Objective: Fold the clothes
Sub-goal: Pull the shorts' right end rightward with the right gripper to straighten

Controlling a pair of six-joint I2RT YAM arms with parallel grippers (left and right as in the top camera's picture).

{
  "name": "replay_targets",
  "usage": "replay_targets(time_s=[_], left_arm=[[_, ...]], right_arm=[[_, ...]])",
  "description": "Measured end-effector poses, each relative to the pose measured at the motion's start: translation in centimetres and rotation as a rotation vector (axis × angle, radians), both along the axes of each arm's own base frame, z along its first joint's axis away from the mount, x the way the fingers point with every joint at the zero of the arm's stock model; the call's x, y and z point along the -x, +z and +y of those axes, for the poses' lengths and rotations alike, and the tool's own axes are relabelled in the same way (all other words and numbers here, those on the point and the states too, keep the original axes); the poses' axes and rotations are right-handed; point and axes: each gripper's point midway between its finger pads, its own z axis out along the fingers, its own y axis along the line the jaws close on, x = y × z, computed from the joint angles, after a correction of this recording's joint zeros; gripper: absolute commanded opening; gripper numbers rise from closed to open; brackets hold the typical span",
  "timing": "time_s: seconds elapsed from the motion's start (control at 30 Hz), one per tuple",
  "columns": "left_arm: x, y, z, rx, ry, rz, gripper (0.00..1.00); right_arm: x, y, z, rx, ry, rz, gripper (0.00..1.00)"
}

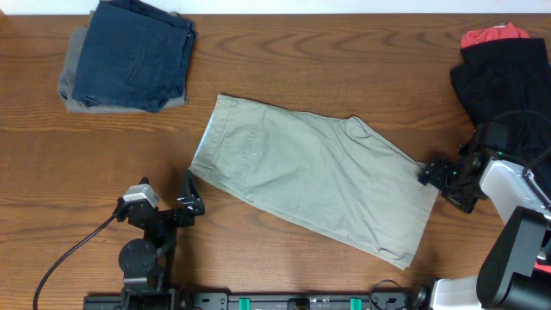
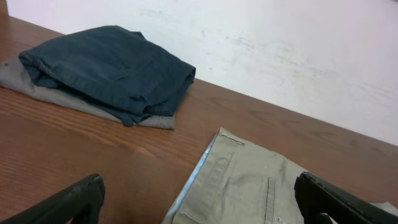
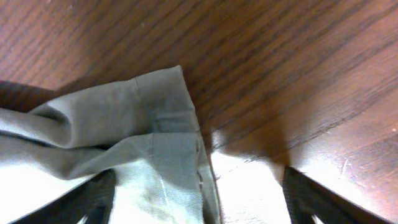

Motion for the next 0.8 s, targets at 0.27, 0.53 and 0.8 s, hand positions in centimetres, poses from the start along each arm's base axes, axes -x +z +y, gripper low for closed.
replay_targets(time_s=[0.27, 0.53, 0.8], left_arm=[[0.0, 0.0, 0.0, 0.000, 0.000, 0.000, 0.98], [0.0, 0.0, 0.0, 0.000, 0.000, 0.000, 0.98], [0.0, 0.0, 0.0, 0.000, 0.000, 0.000, 0.98]], right_arm=[[-0.7, -0.3, -0.5, 0.038, -0.006, -0.074, 0.19], [-3.1, -0.1, -0.2, 0.013, -0.009, -0.196, 0.01], [-8.9, 2.3, -0.2, 0.003, 0.037, -0.469, 0.02]])
